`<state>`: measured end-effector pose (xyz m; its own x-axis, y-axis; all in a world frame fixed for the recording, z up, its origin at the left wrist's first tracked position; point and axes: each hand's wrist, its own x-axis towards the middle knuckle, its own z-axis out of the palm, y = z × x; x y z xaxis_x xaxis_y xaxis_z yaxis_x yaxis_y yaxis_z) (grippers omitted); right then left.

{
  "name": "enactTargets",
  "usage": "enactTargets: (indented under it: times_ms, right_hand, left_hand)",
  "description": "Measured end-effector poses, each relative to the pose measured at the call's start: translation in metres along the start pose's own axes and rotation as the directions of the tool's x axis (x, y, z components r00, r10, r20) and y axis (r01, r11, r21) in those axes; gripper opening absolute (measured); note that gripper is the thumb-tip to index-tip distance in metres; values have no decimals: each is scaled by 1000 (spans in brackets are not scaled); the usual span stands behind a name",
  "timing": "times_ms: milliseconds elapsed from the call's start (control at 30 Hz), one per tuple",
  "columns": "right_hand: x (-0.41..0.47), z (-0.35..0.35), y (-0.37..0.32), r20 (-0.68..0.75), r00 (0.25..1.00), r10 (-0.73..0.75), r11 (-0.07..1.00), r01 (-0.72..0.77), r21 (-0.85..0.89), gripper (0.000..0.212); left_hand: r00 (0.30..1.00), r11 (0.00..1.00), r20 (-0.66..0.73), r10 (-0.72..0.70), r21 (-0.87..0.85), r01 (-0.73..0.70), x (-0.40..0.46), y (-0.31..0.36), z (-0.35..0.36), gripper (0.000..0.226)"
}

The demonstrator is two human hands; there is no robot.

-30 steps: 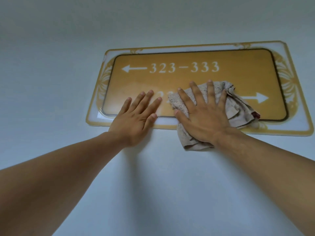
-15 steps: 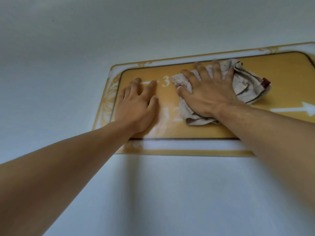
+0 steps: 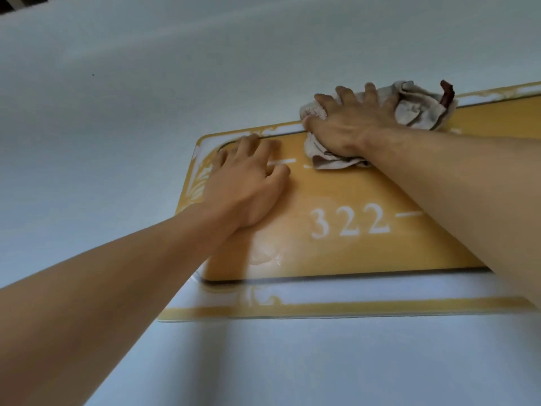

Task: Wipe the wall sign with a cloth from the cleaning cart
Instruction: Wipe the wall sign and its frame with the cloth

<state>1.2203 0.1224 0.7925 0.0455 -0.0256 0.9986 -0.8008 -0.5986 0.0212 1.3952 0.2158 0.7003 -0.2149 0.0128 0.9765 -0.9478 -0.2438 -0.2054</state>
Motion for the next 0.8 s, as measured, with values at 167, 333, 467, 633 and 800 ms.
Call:
enactTargets:
  times_ms: [167,333,467,633,800]
  right_hand:
    - [11,2,-4,-13,999,32,999,-32,10,77]
    - [14,4,-2,-32,998,51,999,-51,-7,77]
    - [16,7,-3,-40,998,56,998,-55,16,77]
    - [12,8,-2,-21,998,55,998,-54,42,77]
    - [-1,7,-5,5,999,51,997,-51,52,75]
  left_hand:
    - [1000,1000,-29,-1,-28,0,5,-3,5,63]
    - [999,997,-44,-9,-77,5,10,-6,5,61]
    - [999,995,-50,-11,-103,6,11,-8,6,61]
    - [999,995,-41,-14,-103,10,7,-9,4,62]
    - [999,996,-40,-19,-90,15,3,-6,3,59]
